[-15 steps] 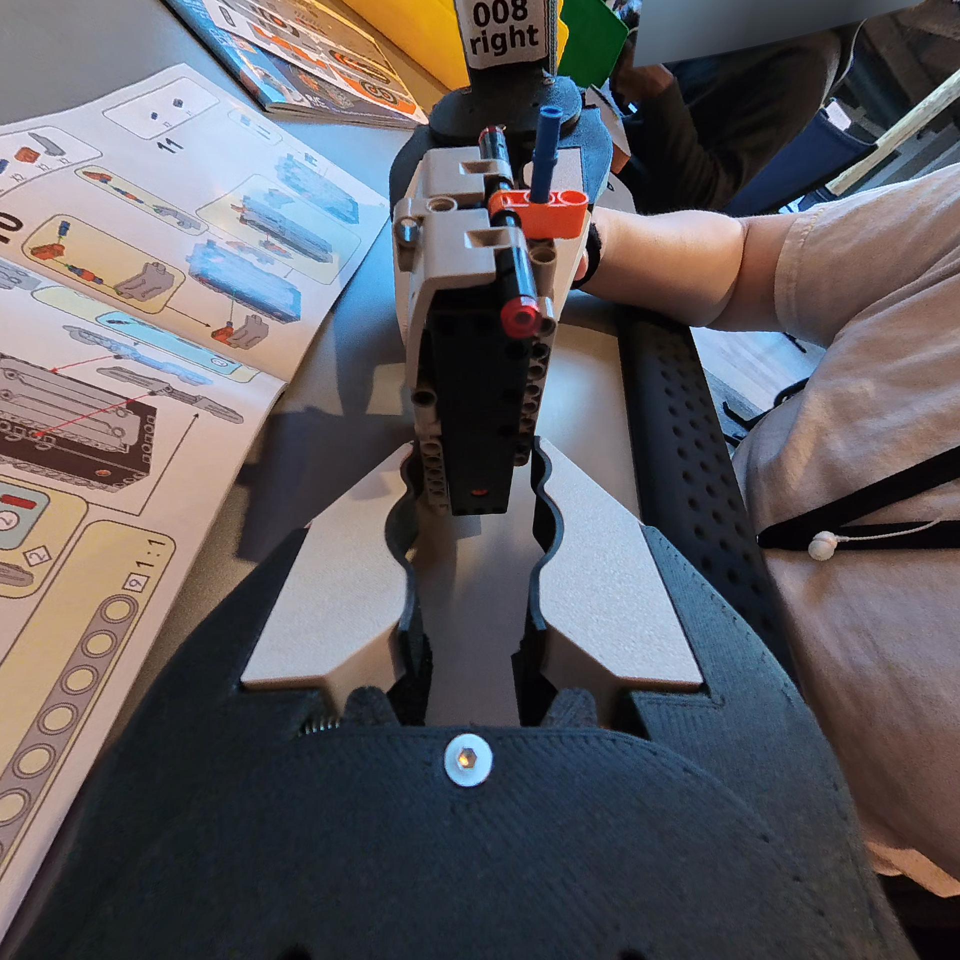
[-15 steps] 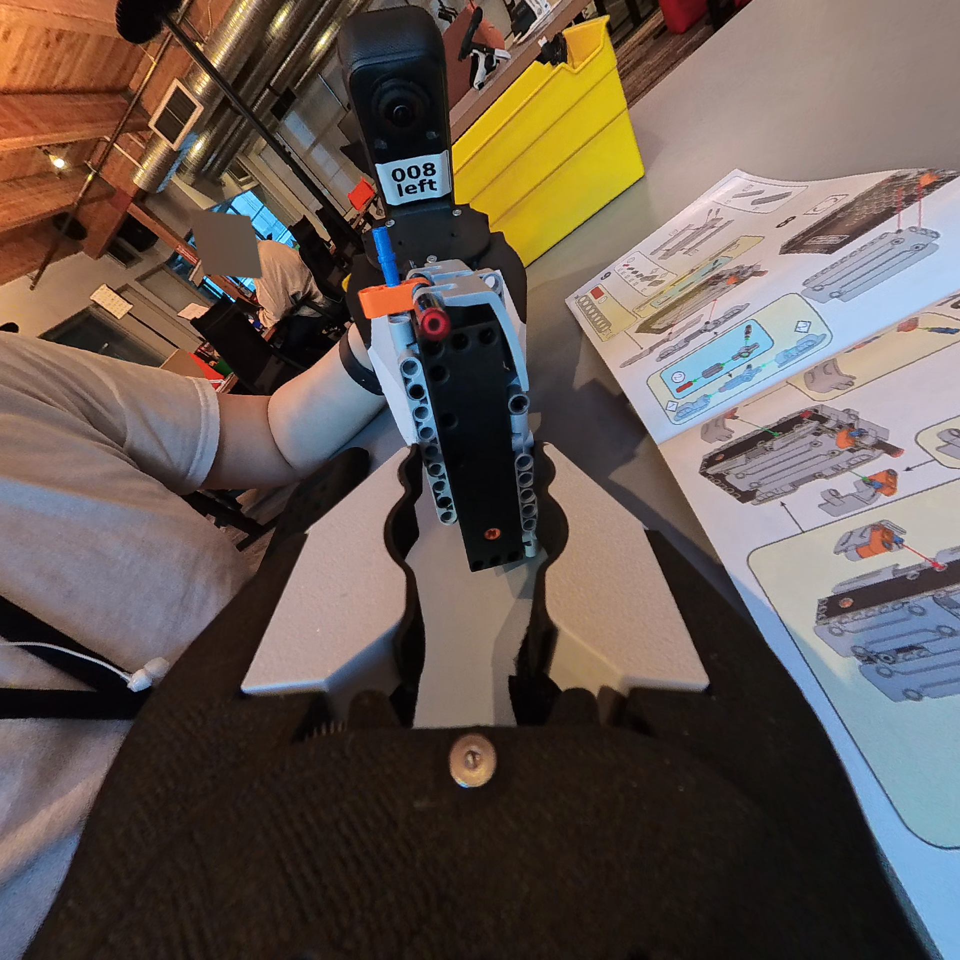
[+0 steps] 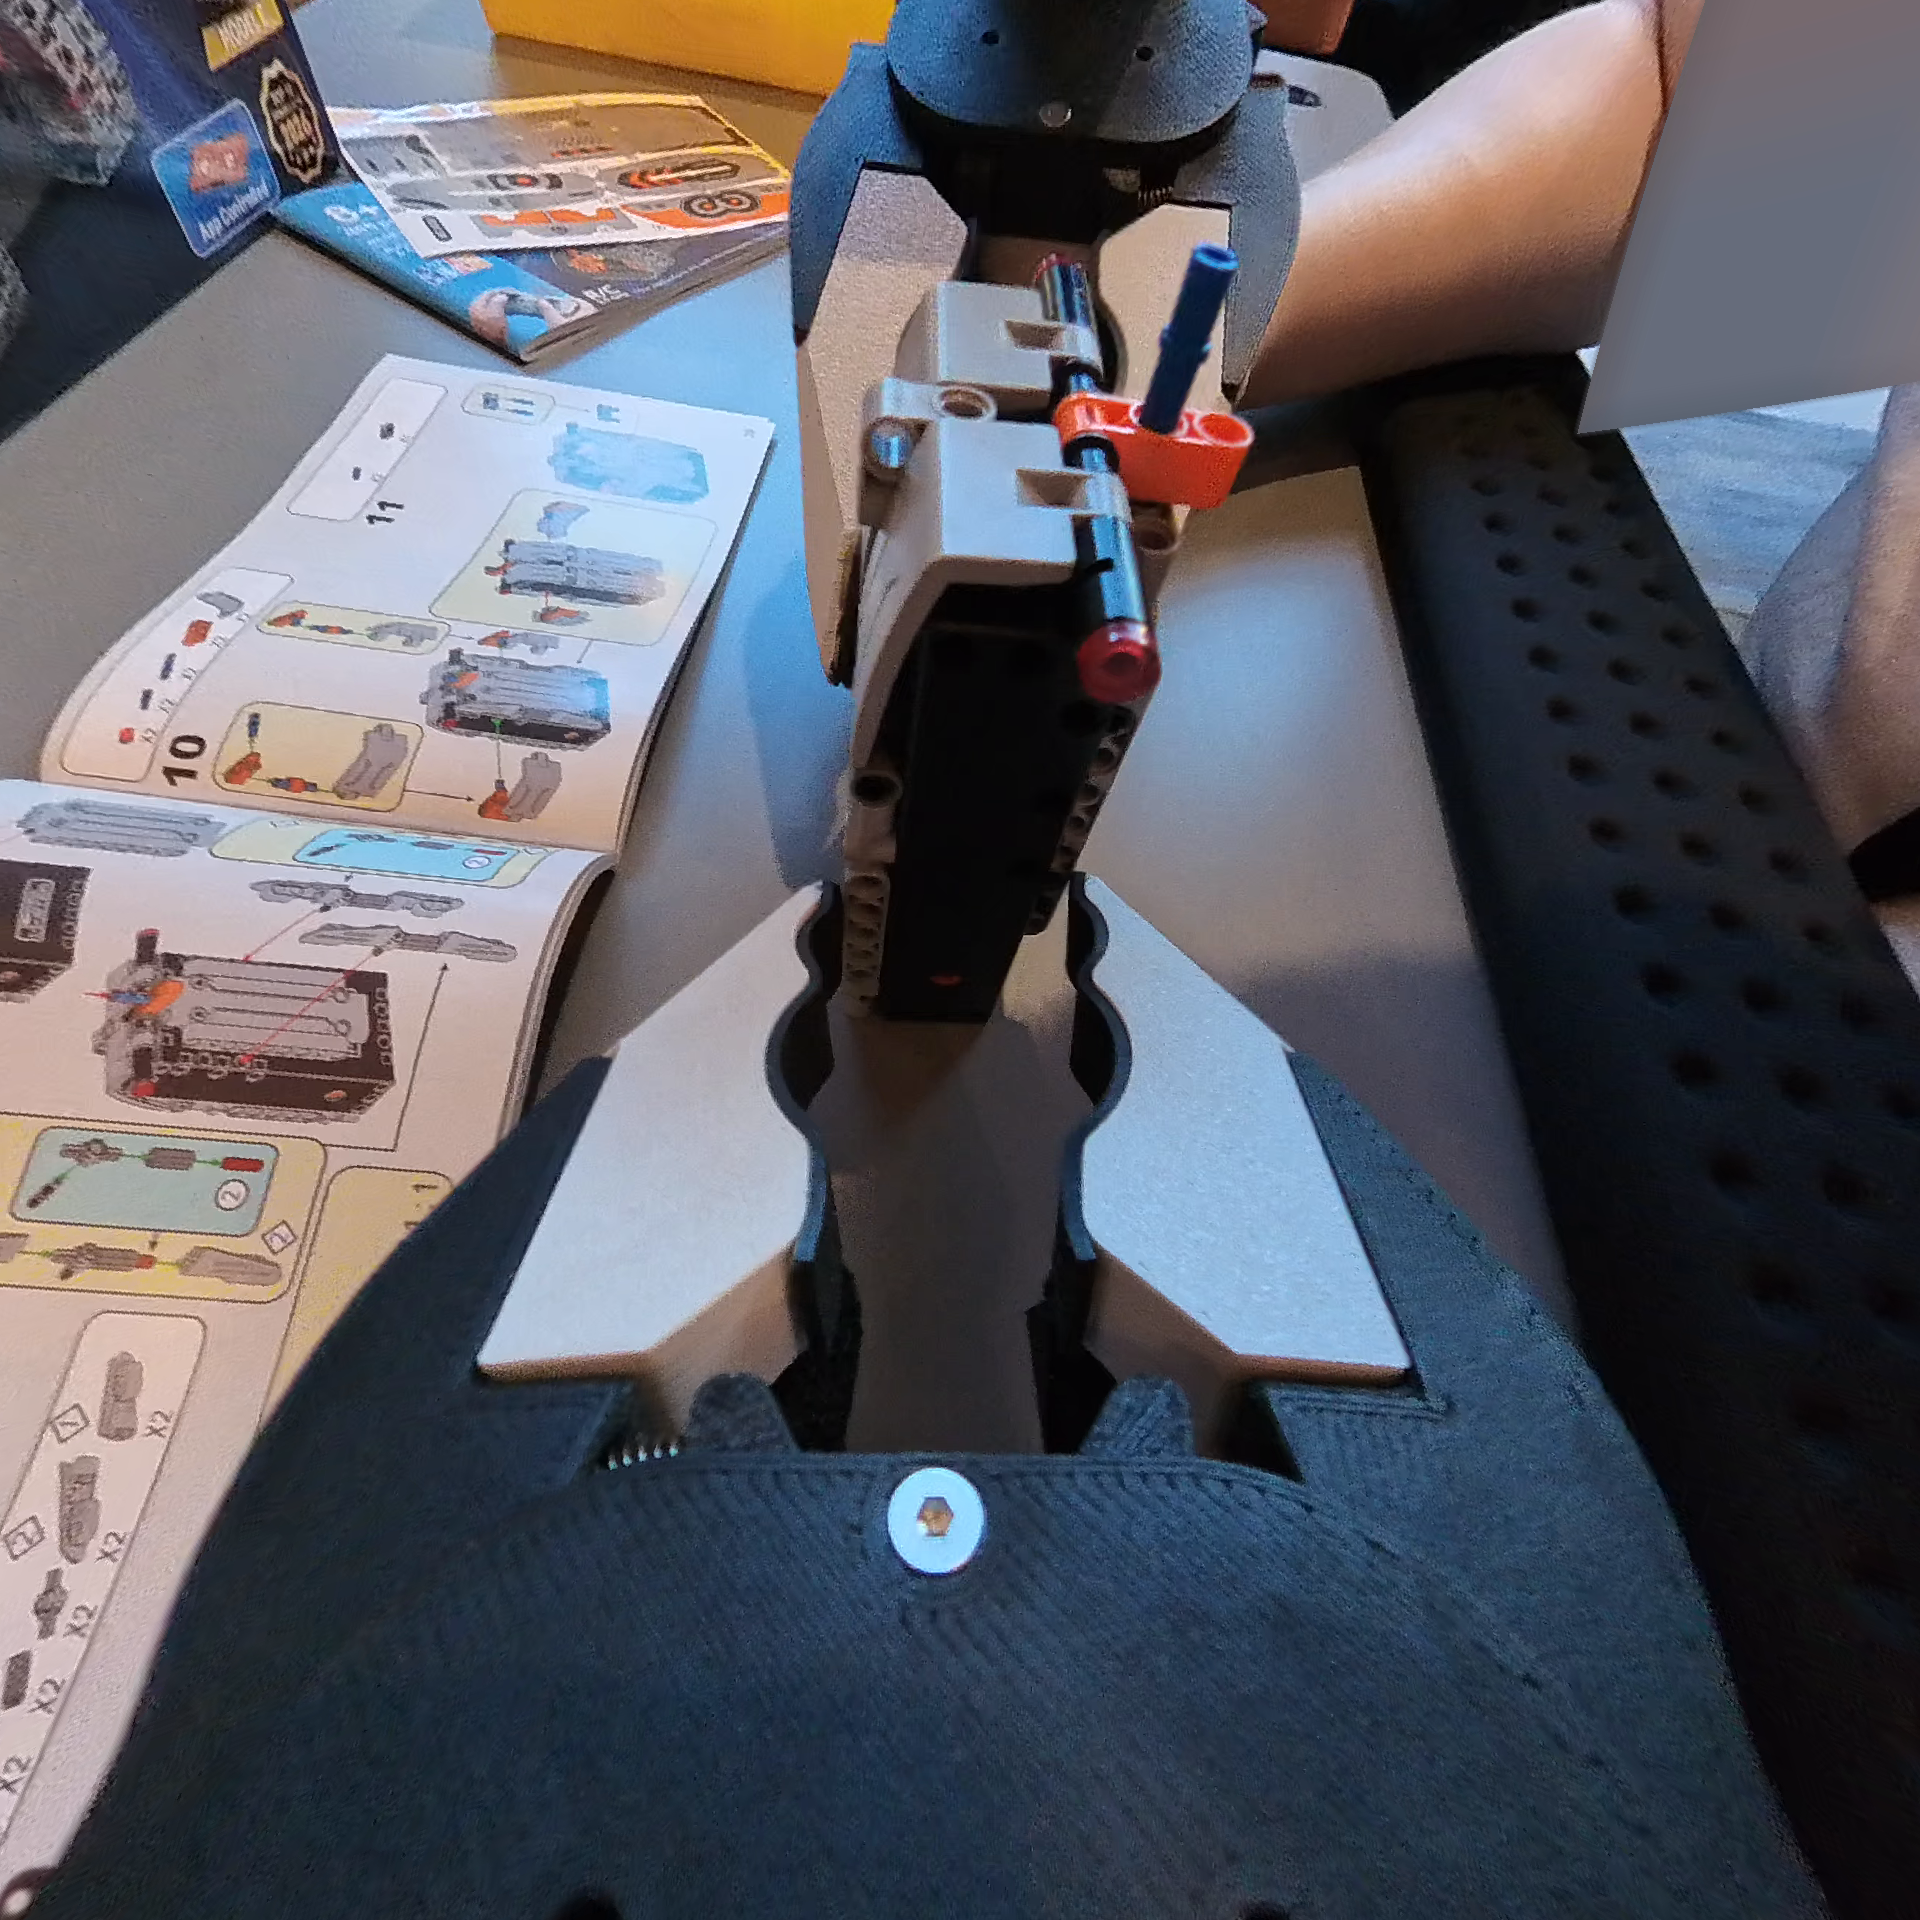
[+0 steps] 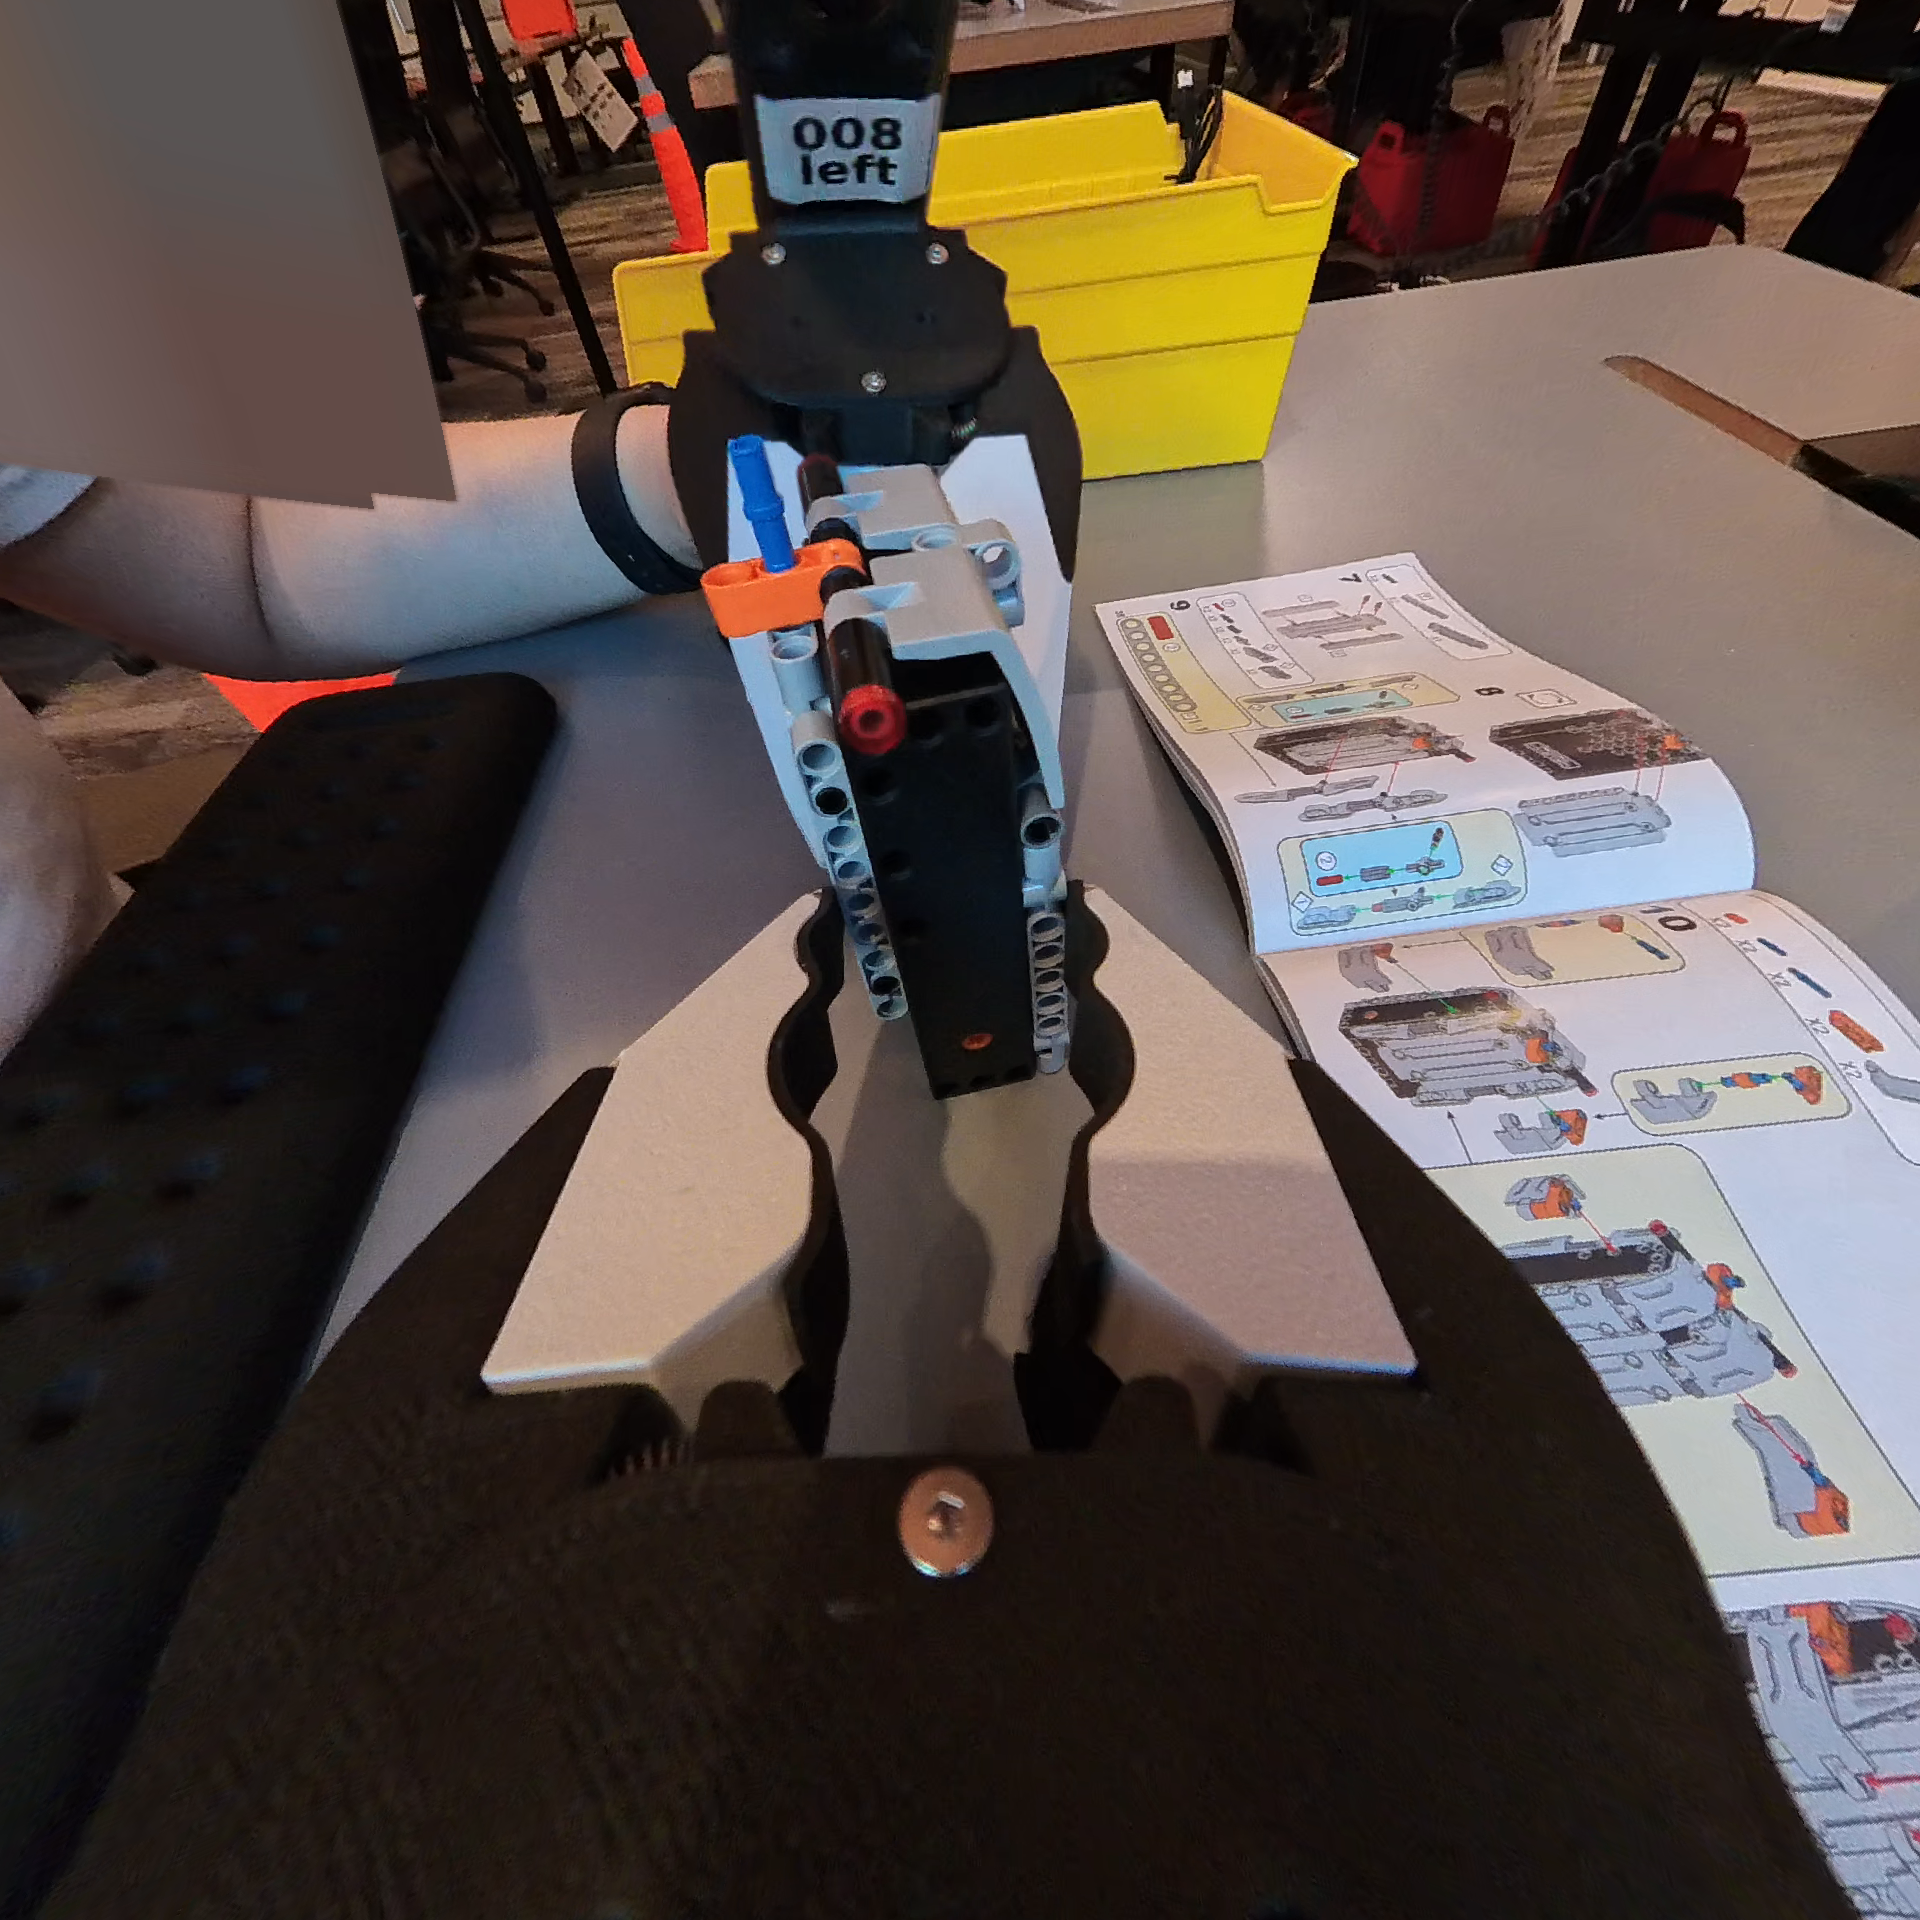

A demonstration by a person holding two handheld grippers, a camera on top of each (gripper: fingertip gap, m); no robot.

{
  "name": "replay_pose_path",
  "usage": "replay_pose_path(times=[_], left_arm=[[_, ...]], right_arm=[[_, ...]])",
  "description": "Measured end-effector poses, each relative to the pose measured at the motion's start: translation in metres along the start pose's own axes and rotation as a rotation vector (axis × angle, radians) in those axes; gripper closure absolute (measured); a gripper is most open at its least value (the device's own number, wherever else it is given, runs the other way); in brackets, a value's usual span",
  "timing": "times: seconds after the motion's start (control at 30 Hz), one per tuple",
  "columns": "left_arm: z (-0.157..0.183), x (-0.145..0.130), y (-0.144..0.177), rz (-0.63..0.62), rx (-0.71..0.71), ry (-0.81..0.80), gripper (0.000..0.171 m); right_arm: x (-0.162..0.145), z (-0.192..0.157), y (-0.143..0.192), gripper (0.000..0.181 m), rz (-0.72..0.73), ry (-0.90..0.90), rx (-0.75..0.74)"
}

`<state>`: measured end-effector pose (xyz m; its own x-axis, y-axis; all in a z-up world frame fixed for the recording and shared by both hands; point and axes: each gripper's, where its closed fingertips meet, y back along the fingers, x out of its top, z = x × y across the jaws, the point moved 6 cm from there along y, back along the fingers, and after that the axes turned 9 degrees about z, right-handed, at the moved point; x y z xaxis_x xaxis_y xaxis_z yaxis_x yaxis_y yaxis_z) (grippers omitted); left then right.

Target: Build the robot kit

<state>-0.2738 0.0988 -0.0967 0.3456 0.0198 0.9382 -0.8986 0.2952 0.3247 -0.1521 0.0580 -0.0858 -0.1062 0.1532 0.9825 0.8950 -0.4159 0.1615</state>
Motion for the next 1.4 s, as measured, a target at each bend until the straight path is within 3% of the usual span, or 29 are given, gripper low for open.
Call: replay_pose_path(times=[0.17,0.5,0.67,0.83,1.0,1.07,1.2,1.3,1.4], left_arm=[[0.005,0.005,0.010,-0.008,-0.006,-0.050,0.124],[-0.004,0.009,0.035,-0.037,0.061,-0.056,0.130],[-0.009,0.016,0.046,0.015,0.100,-0.045,0.132],[-0.027,0.036,0.076,0.160,0.318,-0.093,0.135],[-0.055,0.048,0.124,0.226,0.849,-0.186,0.152],[-0.058,0.048,0.137,0.238,0.971,-0.164,0.157],[-0.063,0.045,0.145,0.262,1.016,-0.071,0.159],[-0.067,0.039,0.146,0.249,1.042,-0.040,0.161],[-0.069,0.036,0.146,0.242,1.056,-0.028,0.164]], right_arm=[[0.000,-0.001,0.000,0.140,0.000,0.020,-0.005],[0.001,-0.001,0.001,0.139,0.014,-0.008,0.011],[0.004,-0.003,0.009,0.125,0.069,-0.083,0.076],[0.010,-0.004,0.024,0.120,0.065,-0.098,0.113],[0.018,-0.021,0.046,0.128,-0.010,-0.223,0.318],[0.016,-0.012,0.056,0.129,-0.061,-0.182,0.234],[0.020,0.016,0.078,0.137,-0.035,-0.086,0.034],[0.024,0.039,0.090,0.156,0.125,-0.059,-0.098],[0.018,0.059,0.099,0.180,0.158,0.054,-0.273]])
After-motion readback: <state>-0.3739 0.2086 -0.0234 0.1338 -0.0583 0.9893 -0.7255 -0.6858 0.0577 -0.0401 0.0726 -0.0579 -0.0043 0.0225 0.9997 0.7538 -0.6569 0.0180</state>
